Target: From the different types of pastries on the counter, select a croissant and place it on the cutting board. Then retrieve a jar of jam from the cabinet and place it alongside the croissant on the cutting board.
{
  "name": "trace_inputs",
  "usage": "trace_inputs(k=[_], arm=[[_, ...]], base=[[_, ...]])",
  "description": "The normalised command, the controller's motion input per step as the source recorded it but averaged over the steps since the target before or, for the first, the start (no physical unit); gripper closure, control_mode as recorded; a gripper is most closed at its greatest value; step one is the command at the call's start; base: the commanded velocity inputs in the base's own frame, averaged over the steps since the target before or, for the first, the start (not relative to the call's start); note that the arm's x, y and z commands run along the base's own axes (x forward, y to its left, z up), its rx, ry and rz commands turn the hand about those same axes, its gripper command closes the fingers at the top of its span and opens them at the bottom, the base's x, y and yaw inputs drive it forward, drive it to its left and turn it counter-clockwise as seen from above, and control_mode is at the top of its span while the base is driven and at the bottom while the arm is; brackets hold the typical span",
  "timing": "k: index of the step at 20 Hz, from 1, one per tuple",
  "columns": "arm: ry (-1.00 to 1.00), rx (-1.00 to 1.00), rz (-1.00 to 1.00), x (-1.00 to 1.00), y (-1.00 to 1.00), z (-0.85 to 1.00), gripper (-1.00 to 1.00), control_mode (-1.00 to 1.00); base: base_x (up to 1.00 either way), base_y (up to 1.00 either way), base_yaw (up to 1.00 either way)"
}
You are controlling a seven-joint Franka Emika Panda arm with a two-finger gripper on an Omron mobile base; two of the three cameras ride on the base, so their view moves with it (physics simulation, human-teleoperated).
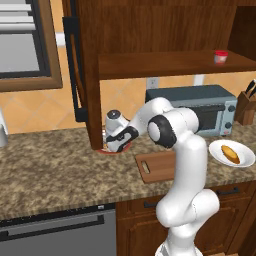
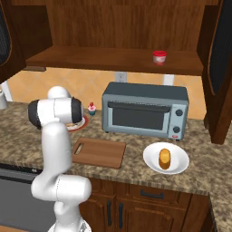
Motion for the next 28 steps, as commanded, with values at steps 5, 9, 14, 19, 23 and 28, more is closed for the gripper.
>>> trace_inputs(k=[5,9,14,19,23,28], arm=[[0.00,0.00,0.00,0.10,0.02,-0.24,1.00,-1.00],[0.00,0.00,0.00,0.07,0.00,-0.08,1.00,-1.00],[-0.03,0.03,0.00,-0.21,-0.20,0.25,1.00,-1.00],[-0.07,0.00,0.00,-0.63,-0.24,0.32,1.00,-1.00],[-0.11,0.00,0.01,-0.96,-0.29,0.24,1.00,-1.00],[-0.10,0.02,0.01,-0.86,-0.44,0.39,1.00,-1.00]], base=[[0.00,0.00,0.00],[0.00,0.00,0.00],[0.00,0.00,0.00],[0.00,0.00,0.00],[0.00,0.00,0.00],[0.00,0.00,0.00]])
